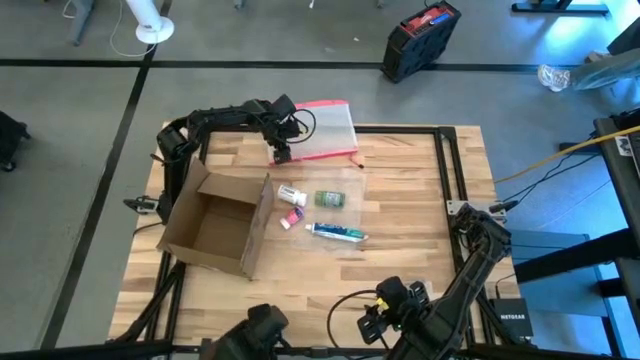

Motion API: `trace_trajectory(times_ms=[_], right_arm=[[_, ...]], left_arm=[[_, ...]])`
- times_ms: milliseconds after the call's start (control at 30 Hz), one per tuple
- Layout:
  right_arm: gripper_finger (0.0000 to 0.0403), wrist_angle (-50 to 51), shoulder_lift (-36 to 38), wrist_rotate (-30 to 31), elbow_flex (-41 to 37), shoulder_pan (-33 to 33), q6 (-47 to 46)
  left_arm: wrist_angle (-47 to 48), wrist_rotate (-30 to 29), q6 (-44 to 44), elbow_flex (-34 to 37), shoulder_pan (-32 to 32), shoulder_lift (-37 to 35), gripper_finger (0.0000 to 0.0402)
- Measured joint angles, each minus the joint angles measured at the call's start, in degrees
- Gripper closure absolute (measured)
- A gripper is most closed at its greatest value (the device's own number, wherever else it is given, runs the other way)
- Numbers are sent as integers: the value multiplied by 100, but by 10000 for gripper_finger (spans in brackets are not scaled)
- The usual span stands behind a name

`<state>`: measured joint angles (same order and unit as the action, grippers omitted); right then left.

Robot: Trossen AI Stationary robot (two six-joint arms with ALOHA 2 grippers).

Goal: Unpack boxes
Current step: Open the transparent zip bag

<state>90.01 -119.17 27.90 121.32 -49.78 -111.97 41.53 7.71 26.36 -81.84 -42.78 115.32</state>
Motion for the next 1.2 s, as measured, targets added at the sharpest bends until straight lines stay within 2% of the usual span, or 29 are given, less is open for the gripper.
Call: trace_trajectory(times_ms=[233,533,900,1033,1200], right_arm=[[164,0,0,-11,0,0,-56],[164,0,0,-22,0,0,-39],[164,0,0,15,0,0,19],[164,0,0,17,0,4,22],[164,-4,0,94,0,107,88]], left_arm=[[11,413,237,0,47,169,192],[222,497,260,153,325,191,190],[616,1862,1,167,691,193,211],[611,1894,-299,-124,639,48,210],[295,1475,-613,-645,302,-172,210]])
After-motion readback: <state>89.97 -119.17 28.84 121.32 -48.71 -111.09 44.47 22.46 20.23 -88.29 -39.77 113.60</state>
